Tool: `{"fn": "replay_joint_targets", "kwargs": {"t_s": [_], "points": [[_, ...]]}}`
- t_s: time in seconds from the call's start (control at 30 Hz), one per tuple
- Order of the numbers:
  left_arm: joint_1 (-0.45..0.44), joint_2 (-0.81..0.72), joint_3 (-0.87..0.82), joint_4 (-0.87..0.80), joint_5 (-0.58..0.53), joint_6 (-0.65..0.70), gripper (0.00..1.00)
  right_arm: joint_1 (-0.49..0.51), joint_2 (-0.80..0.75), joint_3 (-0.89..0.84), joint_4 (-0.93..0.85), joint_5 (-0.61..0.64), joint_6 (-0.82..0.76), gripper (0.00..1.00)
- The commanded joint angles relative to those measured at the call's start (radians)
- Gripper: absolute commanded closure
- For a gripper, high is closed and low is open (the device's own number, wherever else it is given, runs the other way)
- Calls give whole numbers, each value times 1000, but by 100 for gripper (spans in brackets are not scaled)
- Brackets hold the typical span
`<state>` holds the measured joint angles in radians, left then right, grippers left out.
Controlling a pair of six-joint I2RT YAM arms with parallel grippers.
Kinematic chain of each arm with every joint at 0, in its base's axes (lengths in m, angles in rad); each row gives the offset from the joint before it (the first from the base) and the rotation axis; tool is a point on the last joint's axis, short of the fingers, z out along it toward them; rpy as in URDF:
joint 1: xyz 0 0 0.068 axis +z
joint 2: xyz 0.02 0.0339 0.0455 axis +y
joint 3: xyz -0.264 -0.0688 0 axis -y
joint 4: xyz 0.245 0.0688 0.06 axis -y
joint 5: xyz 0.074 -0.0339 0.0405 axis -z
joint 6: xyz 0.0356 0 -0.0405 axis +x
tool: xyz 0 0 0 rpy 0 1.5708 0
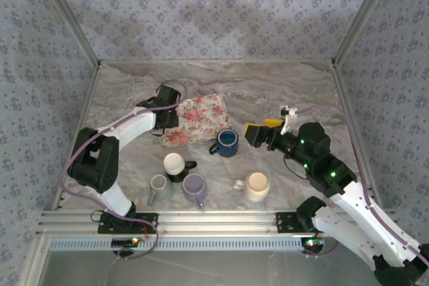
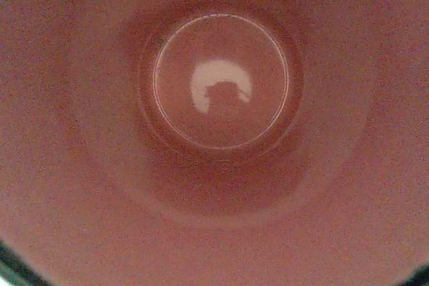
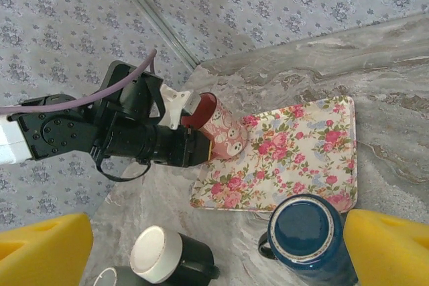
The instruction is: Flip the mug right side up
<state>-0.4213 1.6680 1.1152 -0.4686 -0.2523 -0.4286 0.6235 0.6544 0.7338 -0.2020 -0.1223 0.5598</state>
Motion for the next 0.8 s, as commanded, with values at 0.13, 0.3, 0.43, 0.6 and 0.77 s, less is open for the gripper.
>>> {"fn": "replay_joint_targets", "kwargs": {"t_s": [0.13,0.3,0.43,0.6,0.77], "points": [[26,22,43,16,-43,-18,88,14,-9,-16,22,24,6,2],[27,17,43,19,-18,-24,73,19,-9,-18,20,33,5,2],[27,11,43,15,-24,-28,64,23,-9,-21,23,38,6,1],[27,-10,47,0,-41,-35,57,30,-10,-18,21,49,6,1],[26,-91,54,-25,-24,-59,48,37,1,16,-54,120,5,1]]}}
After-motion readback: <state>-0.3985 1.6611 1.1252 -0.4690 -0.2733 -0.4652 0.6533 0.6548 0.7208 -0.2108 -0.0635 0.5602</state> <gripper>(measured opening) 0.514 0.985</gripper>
